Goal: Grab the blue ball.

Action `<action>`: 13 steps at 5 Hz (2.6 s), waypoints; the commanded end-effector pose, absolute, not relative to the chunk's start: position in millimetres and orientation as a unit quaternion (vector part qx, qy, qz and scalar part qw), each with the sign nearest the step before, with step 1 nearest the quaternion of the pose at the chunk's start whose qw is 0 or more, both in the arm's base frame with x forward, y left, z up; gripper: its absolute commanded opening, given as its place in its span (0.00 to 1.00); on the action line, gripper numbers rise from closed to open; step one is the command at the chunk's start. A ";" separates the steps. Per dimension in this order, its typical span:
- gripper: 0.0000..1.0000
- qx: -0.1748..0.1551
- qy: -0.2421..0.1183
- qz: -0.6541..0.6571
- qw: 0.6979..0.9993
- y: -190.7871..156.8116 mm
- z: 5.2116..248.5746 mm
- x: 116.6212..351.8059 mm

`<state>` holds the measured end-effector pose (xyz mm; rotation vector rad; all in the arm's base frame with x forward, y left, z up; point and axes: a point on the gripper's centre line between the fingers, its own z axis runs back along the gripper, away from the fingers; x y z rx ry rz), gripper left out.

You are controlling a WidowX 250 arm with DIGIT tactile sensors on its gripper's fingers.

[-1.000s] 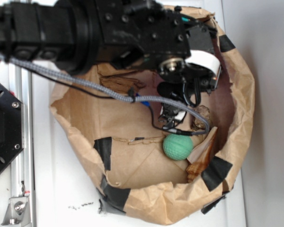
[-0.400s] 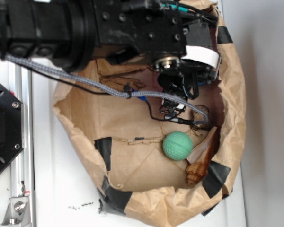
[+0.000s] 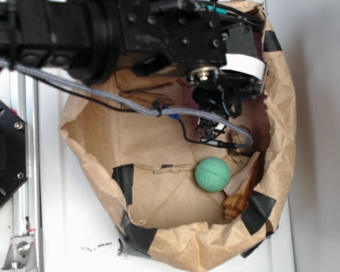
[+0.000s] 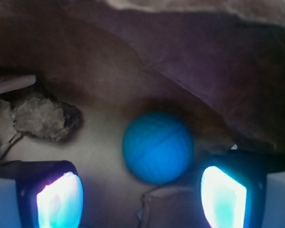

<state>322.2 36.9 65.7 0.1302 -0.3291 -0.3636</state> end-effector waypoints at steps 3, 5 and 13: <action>1.00 0.084 -0.189 -0.186 0.960 29.9 40.7 356.0; 0.00 0.082 -0.184 -0.183 0.962 28.9 37.5 356.0; 0.00 0.007 -0.170 -0.145 0.975 4.0 90.8 330.1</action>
